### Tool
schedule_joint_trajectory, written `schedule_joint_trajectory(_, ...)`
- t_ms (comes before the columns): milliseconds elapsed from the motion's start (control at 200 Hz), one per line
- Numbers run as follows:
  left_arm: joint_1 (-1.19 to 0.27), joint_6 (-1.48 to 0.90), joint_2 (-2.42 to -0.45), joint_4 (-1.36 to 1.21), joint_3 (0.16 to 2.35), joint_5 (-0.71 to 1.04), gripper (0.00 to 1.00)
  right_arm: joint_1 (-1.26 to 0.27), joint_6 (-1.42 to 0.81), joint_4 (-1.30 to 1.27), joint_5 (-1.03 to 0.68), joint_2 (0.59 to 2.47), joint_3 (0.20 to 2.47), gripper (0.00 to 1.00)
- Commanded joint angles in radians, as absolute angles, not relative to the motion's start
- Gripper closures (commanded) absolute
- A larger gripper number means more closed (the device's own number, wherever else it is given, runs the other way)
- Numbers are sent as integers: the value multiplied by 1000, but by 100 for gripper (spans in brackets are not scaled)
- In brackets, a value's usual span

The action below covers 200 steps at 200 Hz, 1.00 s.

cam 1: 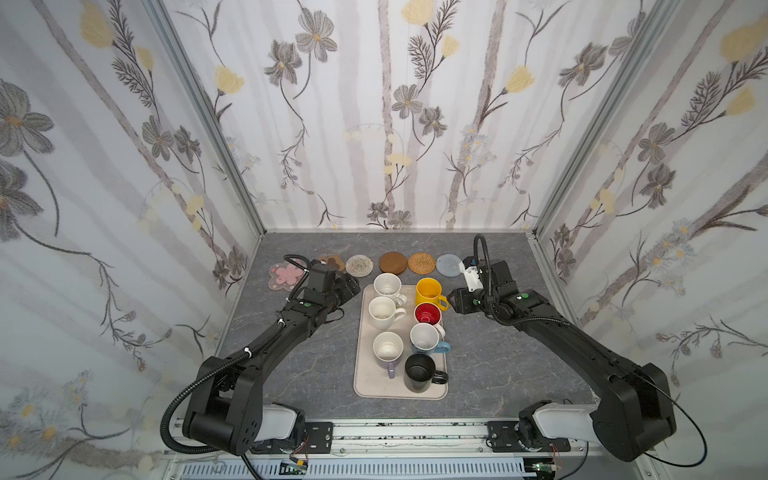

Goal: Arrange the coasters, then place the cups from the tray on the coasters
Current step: 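Raise the left gripper over the tray while the right gripper moves above the yellow mug, then lower the right gripper onto the yellow mug rim and close it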

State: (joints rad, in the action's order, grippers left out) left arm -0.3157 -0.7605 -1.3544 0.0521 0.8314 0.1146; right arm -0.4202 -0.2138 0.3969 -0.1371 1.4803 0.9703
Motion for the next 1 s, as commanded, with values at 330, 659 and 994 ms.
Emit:
schedule_joint_trajectory(330, -316, -541, -1380, 288, 1015, 229, 16, -422, -60, 512, -48, 1663, 1142, 37)
schedule_joint_trajectory(659, -337, -526, -1331, 284, 962, 158, 14, -422, 20, 603, -78, 1798, 1243, 41)
schedule_joint_trajectory(994, -392, -512, -1278, 284, 948, 112, 13, -427, 59, 639, -83, 1874, 1301, 45)
